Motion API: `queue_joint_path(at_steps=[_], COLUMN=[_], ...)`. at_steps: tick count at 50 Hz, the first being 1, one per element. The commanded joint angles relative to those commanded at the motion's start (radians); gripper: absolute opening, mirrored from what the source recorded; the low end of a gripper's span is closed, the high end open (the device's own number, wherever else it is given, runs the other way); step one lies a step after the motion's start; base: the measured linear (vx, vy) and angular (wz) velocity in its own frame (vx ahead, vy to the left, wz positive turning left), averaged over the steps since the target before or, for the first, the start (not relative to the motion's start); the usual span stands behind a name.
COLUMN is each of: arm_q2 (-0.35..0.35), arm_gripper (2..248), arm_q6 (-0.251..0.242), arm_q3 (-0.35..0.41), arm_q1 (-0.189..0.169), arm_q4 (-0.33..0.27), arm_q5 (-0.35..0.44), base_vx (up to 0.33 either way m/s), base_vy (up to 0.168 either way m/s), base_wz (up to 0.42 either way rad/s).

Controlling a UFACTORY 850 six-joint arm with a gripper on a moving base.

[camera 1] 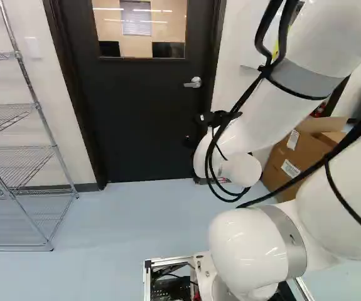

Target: Open the door and move inside

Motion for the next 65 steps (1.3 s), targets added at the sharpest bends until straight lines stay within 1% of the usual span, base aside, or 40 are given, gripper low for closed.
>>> queue_joint_path(at_steps=[37,65], arm_q2=[0.0,0.0], arm_gripper=[247,247], arm_q6=[0.0,0.0], arm_q3=[0.0,0.0], arm_q1=[0.0,0.0], arm_q4=[0.0,0.0], arm_q5=[0.0,0.0], base_vx=[0.162,0.165], base_vy=[0.004,0.036], base_wz=[0.0,-0.017])
